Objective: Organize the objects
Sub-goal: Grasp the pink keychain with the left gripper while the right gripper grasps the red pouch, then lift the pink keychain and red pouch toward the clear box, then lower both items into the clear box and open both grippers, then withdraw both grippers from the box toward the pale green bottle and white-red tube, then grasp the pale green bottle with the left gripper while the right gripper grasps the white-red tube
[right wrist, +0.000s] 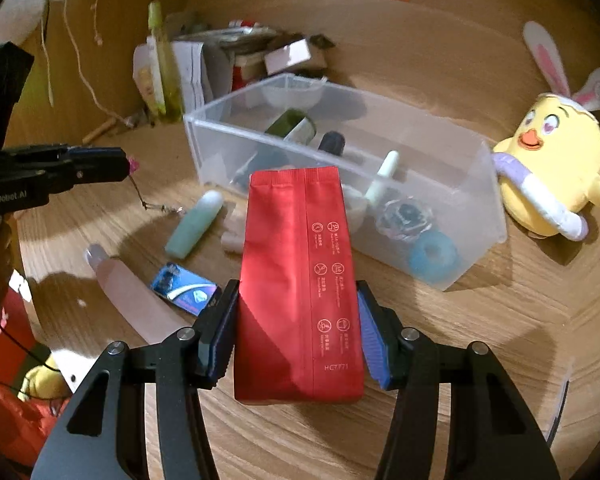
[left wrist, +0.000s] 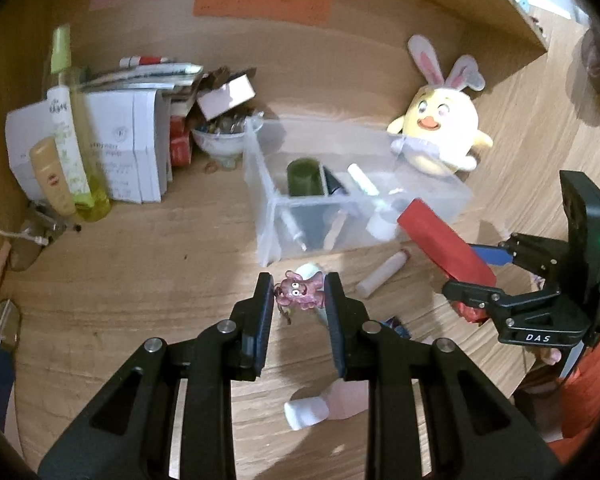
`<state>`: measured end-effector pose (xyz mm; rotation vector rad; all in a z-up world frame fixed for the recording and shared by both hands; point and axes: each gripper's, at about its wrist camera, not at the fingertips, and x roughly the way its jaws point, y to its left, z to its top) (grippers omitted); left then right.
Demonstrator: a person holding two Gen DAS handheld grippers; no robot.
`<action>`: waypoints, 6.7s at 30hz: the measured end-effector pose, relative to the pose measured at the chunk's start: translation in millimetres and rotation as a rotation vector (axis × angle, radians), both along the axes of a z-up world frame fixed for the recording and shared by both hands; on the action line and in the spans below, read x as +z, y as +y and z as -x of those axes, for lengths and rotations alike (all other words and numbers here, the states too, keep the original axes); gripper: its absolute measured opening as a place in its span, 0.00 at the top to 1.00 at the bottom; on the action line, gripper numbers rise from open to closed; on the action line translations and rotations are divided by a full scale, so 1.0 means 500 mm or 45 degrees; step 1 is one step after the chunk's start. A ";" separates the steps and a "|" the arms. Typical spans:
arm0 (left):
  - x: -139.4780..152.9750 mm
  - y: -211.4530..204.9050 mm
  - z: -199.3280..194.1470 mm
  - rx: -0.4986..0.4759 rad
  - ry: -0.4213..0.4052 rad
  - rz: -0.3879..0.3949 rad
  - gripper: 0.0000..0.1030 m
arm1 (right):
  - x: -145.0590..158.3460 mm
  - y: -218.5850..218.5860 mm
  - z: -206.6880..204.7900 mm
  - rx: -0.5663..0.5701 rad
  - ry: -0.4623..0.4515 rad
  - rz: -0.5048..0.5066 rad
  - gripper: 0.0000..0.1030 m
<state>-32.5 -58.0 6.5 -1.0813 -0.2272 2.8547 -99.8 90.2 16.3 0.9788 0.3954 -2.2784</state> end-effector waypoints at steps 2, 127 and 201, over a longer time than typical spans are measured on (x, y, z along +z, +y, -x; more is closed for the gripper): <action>0.013 0.004 0.001 -0.007 0.026 0.000 0.76 | 0.010 0.006 -0.004 -0.010 0.009 0.025 0.51; -0.051 0.042 0.138 -0.084 -0.162 0.083 0.31 | 0.019 -0.032 0.037 -0.246 0.027 0.088 0.27; -0.063 0.067 0.083 -0.157 -0.141 0.053 0.76 | -0.004 0.018 0.018 -0.308 -0.052 0.143 0.86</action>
